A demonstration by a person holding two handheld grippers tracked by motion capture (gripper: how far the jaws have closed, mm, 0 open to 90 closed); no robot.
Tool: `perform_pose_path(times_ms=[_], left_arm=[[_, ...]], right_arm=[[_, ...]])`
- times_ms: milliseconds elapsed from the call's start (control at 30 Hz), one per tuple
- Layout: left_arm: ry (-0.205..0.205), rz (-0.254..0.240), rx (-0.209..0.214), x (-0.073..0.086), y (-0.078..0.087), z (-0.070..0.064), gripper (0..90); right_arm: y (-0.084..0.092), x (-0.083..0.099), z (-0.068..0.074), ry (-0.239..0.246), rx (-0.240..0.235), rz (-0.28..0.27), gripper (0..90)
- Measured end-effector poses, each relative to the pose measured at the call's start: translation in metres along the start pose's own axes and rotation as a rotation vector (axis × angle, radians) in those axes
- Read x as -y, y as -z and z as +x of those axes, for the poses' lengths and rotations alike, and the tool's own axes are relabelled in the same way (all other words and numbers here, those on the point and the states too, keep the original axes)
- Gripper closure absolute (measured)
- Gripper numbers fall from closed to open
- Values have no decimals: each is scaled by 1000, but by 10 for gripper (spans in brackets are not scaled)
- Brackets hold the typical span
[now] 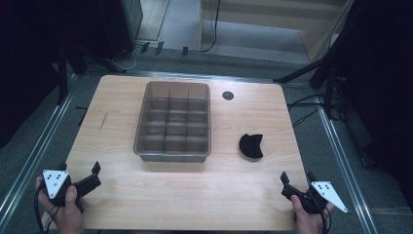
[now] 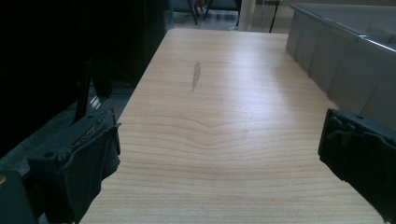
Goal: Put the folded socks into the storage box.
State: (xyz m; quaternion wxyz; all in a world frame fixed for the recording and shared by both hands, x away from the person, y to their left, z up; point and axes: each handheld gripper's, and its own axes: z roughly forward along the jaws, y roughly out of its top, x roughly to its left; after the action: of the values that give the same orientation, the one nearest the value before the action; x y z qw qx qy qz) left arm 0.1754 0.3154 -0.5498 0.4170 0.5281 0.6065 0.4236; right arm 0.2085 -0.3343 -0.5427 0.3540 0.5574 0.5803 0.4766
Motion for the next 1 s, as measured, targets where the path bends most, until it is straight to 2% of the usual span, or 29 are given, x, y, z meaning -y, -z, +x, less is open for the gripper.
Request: perform_pose_path(times_ms=[233,300,400,433,533,700,733,767,833,867,900,933,967,1000], left_arm=[[0,-1,1,0,0,0,0],[-1,-2,-1,0,0,0,0],[-1,-1,-2,0,0,0,0],[0,-1,-3,0,0,0,0],[-3,-3,-4,0,0,-1,0],[-8,0,-5,0,0,-1,0],[-7,0,-5,0,0,-1,0],[-7,0,-5,0,0,-1,0],[-9,1,-3,0,0,-1,0],[-9,1,-3,0,0,-1,0],[-11,0,-2,0,0,-1,0],[-11,0,-2,0,0,-1,0],[-12,1,-2,0,0,-1,0],[-13,1,-2,0,-1,-1,0]], right_arm=[[0,-2,2,15,18,16,76],[0,-6,4,19,14,40,95],[1,-9,6,28,14,41,119],[1,-14,8,39,33,46,127],[1,-18,11,51,30,52,130],[-1,-34,20,79,19,89,140],[-3,-42,24,89,19,122,151],[-3,-42,24,89,19,122,151],[-7,-56,32,116,16,160,183],[-7,-56,32,116,16,160,183],[-12,-66,37,139,14,188,217],[-12,-66,37,139,14,188,217],[-17,-78,41,156,26,224,226],[-20,-84,43,165,18,234,237]])
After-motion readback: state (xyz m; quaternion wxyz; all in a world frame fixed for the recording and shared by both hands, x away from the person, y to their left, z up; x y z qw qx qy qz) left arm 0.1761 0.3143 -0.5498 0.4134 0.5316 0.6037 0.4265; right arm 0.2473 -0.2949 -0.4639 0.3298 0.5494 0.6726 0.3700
